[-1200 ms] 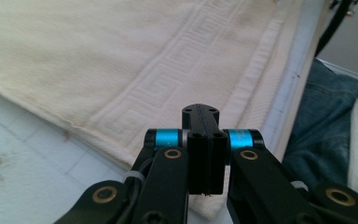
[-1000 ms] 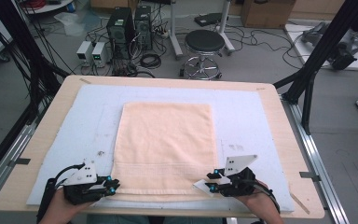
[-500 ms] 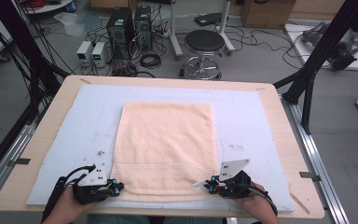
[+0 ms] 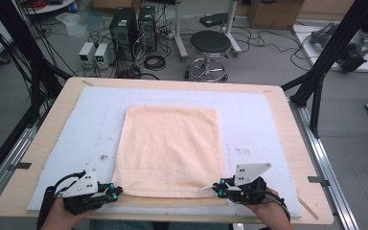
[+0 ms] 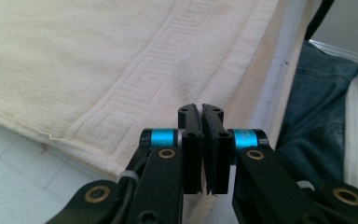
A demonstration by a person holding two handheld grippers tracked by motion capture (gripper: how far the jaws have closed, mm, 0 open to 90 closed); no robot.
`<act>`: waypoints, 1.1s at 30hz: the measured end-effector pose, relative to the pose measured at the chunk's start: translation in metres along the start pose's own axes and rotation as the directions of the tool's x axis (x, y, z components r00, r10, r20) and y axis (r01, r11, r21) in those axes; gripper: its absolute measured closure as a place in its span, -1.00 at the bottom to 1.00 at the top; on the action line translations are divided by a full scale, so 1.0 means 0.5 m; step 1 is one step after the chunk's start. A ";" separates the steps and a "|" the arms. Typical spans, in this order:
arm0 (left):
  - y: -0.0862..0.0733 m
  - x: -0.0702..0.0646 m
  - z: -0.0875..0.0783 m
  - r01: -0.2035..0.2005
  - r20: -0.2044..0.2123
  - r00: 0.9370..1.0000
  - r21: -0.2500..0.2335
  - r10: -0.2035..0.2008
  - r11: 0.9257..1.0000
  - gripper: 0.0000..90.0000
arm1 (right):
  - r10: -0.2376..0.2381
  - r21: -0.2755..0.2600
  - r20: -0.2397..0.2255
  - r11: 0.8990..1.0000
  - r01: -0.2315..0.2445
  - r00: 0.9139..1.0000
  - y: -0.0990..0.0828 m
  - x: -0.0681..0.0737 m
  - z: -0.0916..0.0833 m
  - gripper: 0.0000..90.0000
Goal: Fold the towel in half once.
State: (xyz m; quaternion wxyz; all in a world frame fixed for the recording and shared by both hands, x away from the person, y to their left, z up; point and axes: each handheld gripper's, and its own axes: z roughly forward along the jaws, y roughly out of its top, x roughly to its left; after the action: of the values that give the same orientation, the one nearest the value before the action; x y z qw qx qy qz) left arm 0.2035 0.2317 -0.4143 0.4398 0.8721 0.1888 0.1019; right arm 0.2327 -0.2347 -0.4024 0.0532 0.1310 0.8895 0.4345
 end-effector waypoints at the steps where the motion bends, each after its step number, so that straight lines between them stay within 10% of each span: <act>1: -0.002 -0.002 0.001 -0.006 0.009 1.000 0.012 0.005 1.000 0.92 | 0.003 0.000 -0.013 1.000 -0.003 1.000 -0.003 0.001 0.001 0.87; 6: -0.012 0.003 0.013 0.029 0.055 0.998 0.055 -0.032 0.998 0.75 | 0.034 0.064 -0.045 0.997 -0.031 0.998 -0.021 0.000 0.018 0.57; 16: 0.001 0.039 0.020 0.064 0.000 0.998 -0.007 -0.064 0.998 0.37 | 0.094 0.023 0.027 0.995 -0.095 0.995 -0.013 -0.047 0.027 0.39; 33: -0.023 0.043 0.051 0.033 0.033 0.999 0.073 -0.036 0.997 0.39 | 0.098 0.094 0.081 0.990 -0.106 0.992 -0.026 -0.075 0.073 0.33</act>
State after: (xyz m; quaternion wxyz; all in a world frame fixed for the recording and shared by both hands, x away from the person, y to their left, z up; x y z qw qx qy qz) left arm 0.2292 0.2284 -0.4384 0.4126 0.8857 0.1999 0.0723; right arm 0.2736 -0.2254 -0.4359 0.0584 0.1952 0.8992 0.3871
